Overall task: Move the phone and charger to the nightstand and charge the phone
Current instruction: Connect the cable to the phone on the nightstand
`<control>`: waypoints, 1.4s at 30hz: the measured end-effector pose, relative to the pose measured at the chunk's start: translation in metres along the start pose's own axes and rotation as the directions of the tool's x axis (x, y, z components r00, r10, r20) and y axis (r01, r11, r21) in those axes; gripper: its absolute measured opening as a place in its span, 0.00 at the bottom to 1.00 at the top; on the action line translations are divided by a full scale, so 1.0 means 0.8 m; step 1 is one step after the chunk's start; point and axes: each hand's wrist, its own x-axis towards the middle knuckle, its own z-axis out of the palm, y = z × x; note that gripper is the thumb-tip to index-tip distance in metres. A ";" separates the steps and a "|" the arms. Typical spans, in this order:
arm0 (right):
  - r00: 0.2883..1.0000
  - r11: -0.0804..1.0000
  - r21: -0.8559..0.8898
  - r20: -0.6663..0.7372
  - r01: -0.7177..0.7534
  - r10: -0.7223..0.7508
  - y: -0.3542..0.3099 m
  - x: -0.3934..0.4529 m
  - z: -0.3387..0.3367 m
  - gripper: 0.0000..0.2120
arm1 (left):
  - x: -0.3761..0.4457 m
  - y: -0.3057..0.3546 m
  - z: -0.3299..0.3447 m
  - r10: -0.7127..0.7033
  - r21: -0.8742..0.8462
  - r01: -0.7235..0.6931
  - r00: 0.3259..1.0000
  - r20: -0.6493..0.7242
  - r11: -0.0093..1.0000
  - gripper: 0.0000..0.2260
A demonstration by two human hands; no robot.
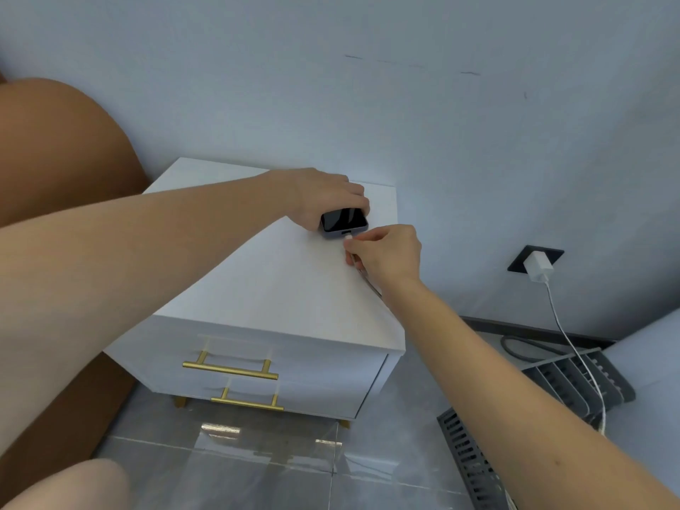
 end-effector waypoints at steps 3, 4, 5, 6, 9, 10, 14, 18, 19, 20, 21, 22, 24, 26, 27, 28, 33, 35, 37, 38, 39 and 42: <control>1.000 1.000 0.003 -0.009 -0.008 0.008 -0.001 0.001 0.000 0.08 | -0.002 0.003 -0.006 -0.002 0.009 0.002 1.000 0.002 1.000 0.28; 1.000 1.000 0.011 -0.009 -0.012 0.012 -0.002 0.002 0.000 0.08 | -0.003 0.003 -0.008 -0.002 0.010 0.002 1.000 0.009 1.000 0.28; 1.000 1.000 0.018 -0.010 -0.014 0.014 -0.002 0.002 0.000 0.08 | -0.003 0.003 -0.010 0.008 0.008 -0.008 1.000 0.015 1.000 0.29; 1.000 1.000 0.025 -0.011 -0.015 0.015 -0.002 0.002 0.000 0.09 | -0.004 0.003 -0.011 0.032 0.003 -0.032 0.999 0.019 0.999 0.29; 1.000 0.999 0.038 -0.019 -0.018 0.019 -0.001 0.002 0.001 0.10 | -0.006 -0.002 -0.013 0.104 0.000 -0.104 0.994 0.031 0.995 0.31; 1.000 0.999 0.041 -0.022 -0.017 0.018 -0.001 0.002 0.001 0.10 | -0.005 -0.003 -0.012 0.113 0.004 -0.114 0.993 0.033 0.994 0.31; 1.000 0.998 0.057 -0.017 -0.025 0.026 0.001 0.003 0.002 0.10 | -0.003 -0.007 -0.006 0.126 0.026 -0.127 0.991 0.032 0.992 0.31; 0.997 0.996 0.058 0.011 -0.072 0.071 -0.002 0.008 -0.002 0.10 | -0.005 -0.007 -0.007 0.137 0.030 -0.137 0.990 0.022 0.990 0.32; 0.996 0.994 0.066 0.018 -0.088 0.087 -0.003 0.010 -0.003 0.09 | -0.006 -0.006 -0.008 0.140 0.030 -0.141 0.990 0.022 0.990 0.32; 0.995 0.991 0.080 0.023 -0.104 0.102 -0.004 0.011 -0.004 0.08 | -0.007 -0.005 -0.009 0.140 0.030 -0.141 0.990 0.023 0.990 0.32; 0.993 0.989 0.094 0.026 -0.116 0.114 -0.005 0.012 -0.004 0.07 | -0.008 -0.003 -0.010 0.138 0.034 -0.139 0.990 0.023 0.990 0.32; 0.992 0.986 0.108 0.028 -0.127 0.125 -0.006 0.012 -0.005 0.08 | -0.009 -0.002 -0.011 0.136 0.041 -0.137 0.990 0.024 0.990 0.32; 0.991 0.981 0.138 0.028 -0.137 0.135 -0.005 0.013 -0.005 0.15 | -0.010 0.001 -0.011 0.135 0.062 -0.136 0.991 0.024 0.989 0.32; 0.991 0.978 0.161 0.034 -0.131 0.127 -0.004 0.013 -0.005 0.19 | -0.010 0.003 -0.010 0.143 0.075 -0.144 0.990 0.021 0.987 0.31; 0.992 0.977 0.172 0.035 -0.128 0.124 -0.004 0.013 -0.005 0.19 | -0.010 0.005 -0.010 0.148 0.082 -0.148 0.989 0.016 0.986 0.31; 0.992 0.976 0.181 0.033 -0.124 0.120 -0.004 0.013 -0.004 0.20 | -0.011 0.006 -0.009 0.153 0.090 -0.153 0.988 0.008 0.984 0.31; 0.997 0.986 0.147 0.014 -0.079 0.078 -0.004 0.007 -0.004 0.18 | -0.011 0.011 -0.004 0.154 0.116 -0.148 0.987 -0.042 0.982 0.28; 1.000 0.995 0.098 0.025 -0.021 0.019 -0.003 0.005 -0.005 0.15 | -0.011 0.013 0.001 0.132 0.121 -0.126 0.990 -0.048 0.985 0.29; 0.997 0.998 -0.003 0.039 0.060 -0.060 -0.005 0.005 -0.010 0.11 | -0.011 0.015 0.008 0.117 0.115 -0.109 0.991 -0.066 0.987 0.31; 0.994 0.992 -0.072 0.049 0.103 -0.100 -0.007 0.006 -0.013 0.09 | -0.011 0.015 0.012 0.116 0.117 -0.107 0.991 -0.070 0.987 0.31; 0.989 0.981 -0.137 0.063 0.140 -0.132 -0.009 0.006 -0.016 0.09 | -0.011 0.015 0.016 0.119 0.123 -0.109 0.990 -0.075 0.986 0.31; 0.980 0.959 -0.215 0.105 0.186 -0.167 -0.005 0.006 -0.027 0.08 | -0.015 0.012 0.027 0.105 0.075 -0.096 0.986 -0.127 0.993 0.31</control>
